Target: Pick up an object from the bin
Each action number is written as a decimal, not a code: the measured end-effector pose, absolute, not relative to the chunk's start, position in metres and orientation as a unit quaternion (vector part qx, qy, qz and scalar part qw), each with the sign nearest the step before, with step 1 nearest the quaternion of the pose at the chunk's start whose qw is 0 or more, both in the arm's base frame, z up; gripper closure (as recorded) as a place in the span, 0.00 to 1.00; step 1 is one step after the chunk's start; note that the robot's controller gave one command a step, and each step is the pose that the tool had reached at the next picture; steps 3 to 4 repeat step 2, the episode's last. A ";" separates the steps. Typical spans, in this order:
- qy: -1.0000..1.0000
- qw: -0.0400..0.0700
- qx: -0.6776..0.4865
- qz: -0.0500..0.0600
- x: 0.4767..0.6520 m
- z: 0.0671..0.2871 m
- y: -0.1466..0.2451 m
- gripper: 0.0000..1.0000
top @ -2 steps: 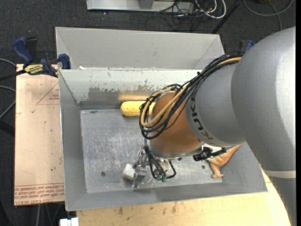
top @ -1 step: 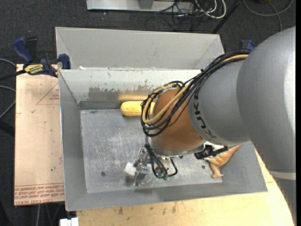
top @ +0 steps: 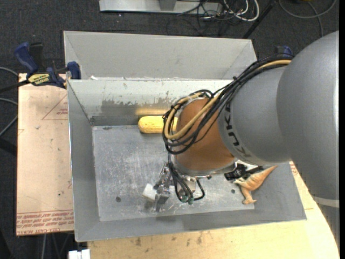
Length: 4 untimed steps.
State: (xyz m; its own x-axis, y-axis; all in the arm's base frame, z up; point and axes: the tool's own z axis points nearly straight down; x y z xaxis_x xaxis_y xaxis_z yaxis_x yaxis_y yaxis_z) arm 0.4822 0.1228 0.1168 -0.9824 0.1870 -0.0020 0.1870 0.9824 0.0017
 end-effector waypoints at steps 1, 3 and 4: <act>0.996 -0.002 0.094 0.000 0.481 0.126 0.123 1.00; 0.996 -0.001 0.094 0.000 0.481 0.142 0.123 1.00; 0.996 -0.001 0.094 0.000 0.481 0.142 0.123 1.00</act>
Offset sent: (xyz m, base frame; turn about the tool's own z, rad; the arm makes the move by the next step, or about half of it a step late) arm 0.0003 -0.0001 0.0179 0.0000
